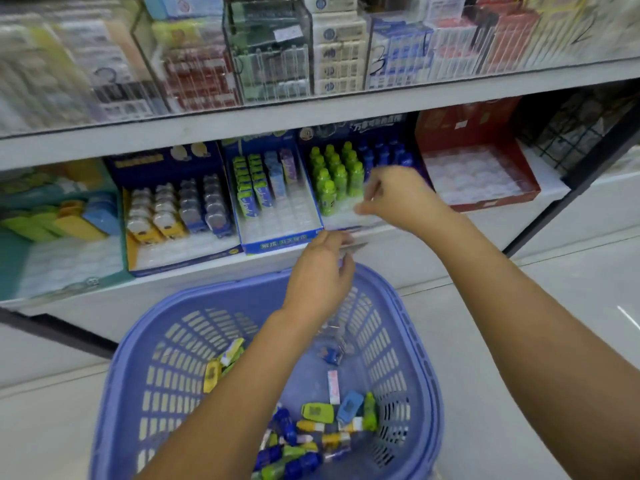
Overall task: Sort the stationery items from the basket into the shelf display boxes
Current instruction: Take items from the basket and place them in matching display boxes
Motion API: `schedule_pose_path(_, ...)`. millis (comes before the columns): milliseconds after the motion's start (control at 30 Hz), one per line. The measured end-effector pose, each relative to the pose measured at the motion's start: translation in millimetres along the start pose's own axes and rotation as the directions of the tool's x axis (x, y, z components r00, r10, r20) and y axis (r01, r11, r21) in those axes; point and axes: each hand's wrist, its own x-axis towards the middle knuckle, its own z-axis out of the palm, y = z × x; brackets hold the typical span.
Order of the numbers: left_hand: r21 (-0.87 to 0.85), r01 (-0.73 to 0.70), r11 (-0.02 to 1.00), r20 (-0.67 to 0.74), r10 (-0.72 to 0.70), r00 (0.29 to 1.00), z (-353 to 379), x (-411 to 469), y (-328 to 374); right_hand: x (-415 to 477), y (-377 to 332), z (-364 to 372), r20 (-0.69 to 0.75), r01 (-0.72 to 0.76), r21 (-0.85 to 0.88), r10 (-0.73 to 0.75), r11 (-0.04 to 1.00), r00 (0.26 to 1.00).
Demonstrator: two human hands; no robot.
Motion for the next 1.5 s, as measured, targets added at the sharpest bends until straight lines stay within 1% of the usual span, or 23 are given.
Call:
schedule_pose_path(33, 0.005, 0.052, 0.999, 0.036, -0.052, 0.998, -2, -13, -13, -15, -10, 15, 0.150, 0.046, 0.005, -0.046, 0.999, 0.988)
schedule_pose_path(100, 0.111, 0.192, 0.975, 0.216, -0.212, 0.953, -2, -42, -46, -43, -22, 58, 0.460, 0.146, -0.043, -0.110, 0.988, 0.881)
schedule_pose_path(133, 0.197, 0.235, 0.952, 0.321, -0.289, 0.902, -1, -58, -66, -56, -26, 83, 0.593, 0.188, -0.087, -0.101, 0.978, 0.799)
schedule_pose_path(200, 0.339, 0.279, 0.898, 0.514, -0.425, 0.745, 4, -97, -108, -81, -20, 138, 0.782, 0.193, -0.178, 0.020, 0.965, 0.623)
schedule_pose_path(267, 0.435, 0.330, 0.838, 0.636, -0.545, 0.546, 6, -139, -146, -104, -3, 186, 0.856, 0.159, -0.307, 0.200, 0.938, 0.477)
schedule_pose_path(300, 0.471, 0.365, 0.803, 0.658, -0.596, 0.461, 6, -156, -160, -114, 7, 203, 0.848, 0.120, -0.384, 0.298, 0.916, 0.438)
schedule_pose_path(333, 0.493, 0.394, 0.776, 0.661, -0.628, 0.409, 6, -169, -170, -123, 16, 217, 0.829, 0.076, -0.447, 0.380, 0.891, 0.410)
schedule_pose_path(367, 0.501, 0.407, 0.764, 0.658, -0.642, 0.394, 7, -175, -176, -131, 25, 228, 0.813, 0.045, -0.492, 0.440, 0.870, 0.380)
schedule_pose_path(433, 0.514, 0.370, 0.774, 0.642, -0.633, 0.432, 11, -175, -182, -142, 38, 244, 0.800, 0.005, -0.531, 0.499, 0.848, 0.333)
schedule_pose_path(500, 0.534, 0.282, 0.797, 0.651, -0.601, 0.465, 16, -168, -183, -150, 45, 258, 0.787, -0.052, -0.541, 0.527, 0.840, 0.322)
schedule_pose_path(567, 0.559, 0.222, 0.799, 0.670, -0.593, 0.447, 22, -164, -188, -153, 40, 269, 0.780, -0.094, -0.544, 0.544, 0.834, 0.309)
schedule_pose_path(667, 0.588, 0.223, 0.778, 0.645, -0.616, 0.452, 30, -170, -199, -159, 19, 299, 0.783, -0.223, -0.449, 0.501, 0.865, 0.367)
schedule_pose_path(700, 0.590, 0.236, 0.772, 0.622, -0.621, 0.477, 32, -173, -200, -161, 11, 307, 0.777, -0.255, -0.430, 0.498, 0.866, 0.384)
schedule_pose_path(800, 0.617, 0.280, 0.736, 0.470, -0.630, 0.619, 33, -173, -202, -165, 3, 323, 0.761, -0.367, -0.387, 0.518, 0.846, 0.391)
schedule_pose_path(833, 0.626, 0.315, 0.714, 0.419, -0.648, 0.636, 31, -171, -203, -165, 4, 325, 0.758, -0.370, -0.374, 0.510, 0.851, 0.407)
schedule_pose_path(900, 0.624, 0.387, 0.679, 0.380, -0.696, 0.609, 26, -169, -209, -168, 7, 325, 0.778, -0.292, -0.343, 0.445, 0.893, 0.445)
schedule_pose_path(1000, 0.630, 0.369, 0.683, 0.429, -0.703, 0.568, 19, -167, -220, -173, -2, 325, 0.839, -0.261, -0.178, 0.285, 0.949, 0.464)
schedule_pose_path(1133, 0.699, 0.161, 0.697, 0.486, -0.628, 0.608, 19, -161, -220, -168, -15, 325, 0.869, -0.215, -0.085, 0.178, 0.973, 0.461)
schedule_pose_path(1200, 0.685, 0.064, 0.726, 0.576, -0.593, 0.563, 22, -156, -218, -164, -18, 325, 0.877, -0.176, -0.075, 0.149, 0.982, 0.457)
schedule_pose_path(1267, 0.643, 0.018, 0.766, 0.665, -0.569, 0.483, 22, -151, -218, -162, -23, 327, 0.881, -0.139, -0.100, 0.152, 0.985, 0.449)
schedule_pose_path(1367, 0.585, 0.008, 0.811, 0.738, -0.536, 0.409, 21, -149, -219, -161, -30, 328, 0.888, -0.036, -0.157, 0.157, 0.987, 0.433)
schedule_pose_path(1433, 0.568, 0.044, 0.822, 0.736, -0.531, 0.420, 21, -151, -219, -159, -28, 326, 0.891, -0.013, -0.165, 0.154, 0.986, 0.427)
schedule_pose_path(1500, 0.545, 0.147, 0.825, 0.705, -0.546, 0.452, 20, -153, -218, -157, -22, 321, 0.895, -0.045, -0.145, 0.150, 0.988, 0.419)
